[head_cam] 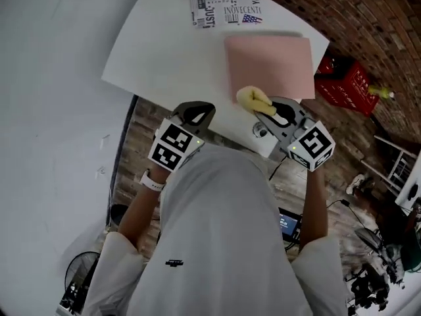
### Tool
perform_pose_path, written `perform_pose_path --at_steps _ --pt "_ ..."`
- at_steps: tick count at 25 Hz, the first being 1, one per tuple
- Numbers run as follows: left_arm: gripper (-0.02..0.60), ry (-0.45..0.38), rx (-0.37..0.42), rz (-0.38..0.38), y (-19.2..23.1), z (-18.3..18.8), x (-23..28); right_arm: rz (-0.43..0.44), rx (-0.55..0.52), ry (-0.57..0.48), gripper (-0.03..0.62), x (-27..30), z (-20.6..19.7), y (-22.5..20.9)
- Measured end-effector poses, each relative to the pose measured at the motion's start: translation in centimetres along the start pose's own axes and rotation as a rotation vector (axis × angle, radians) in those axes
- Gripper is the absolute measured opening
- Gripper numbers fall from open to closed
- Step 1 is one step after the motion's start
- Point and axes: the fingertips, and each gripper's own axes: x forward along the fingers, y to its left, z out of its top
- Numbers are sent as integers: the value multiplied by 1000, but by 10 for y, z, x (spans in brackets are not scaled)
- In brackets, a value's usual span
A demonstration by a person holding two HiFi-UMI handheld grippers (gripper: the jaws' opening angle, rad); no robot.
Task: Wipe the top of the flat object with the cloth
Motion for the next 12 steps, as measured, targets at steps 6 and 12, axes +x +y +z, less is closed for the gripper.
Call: perform_pose_path --at_steps 6,12 --pt "18 -170 13 74 16 59 -21 -378 23 -200 98 -89 36 -17" --pt "18 -341 14 81 22 116 -41 -688 77 -338 98 -168 52 -4"
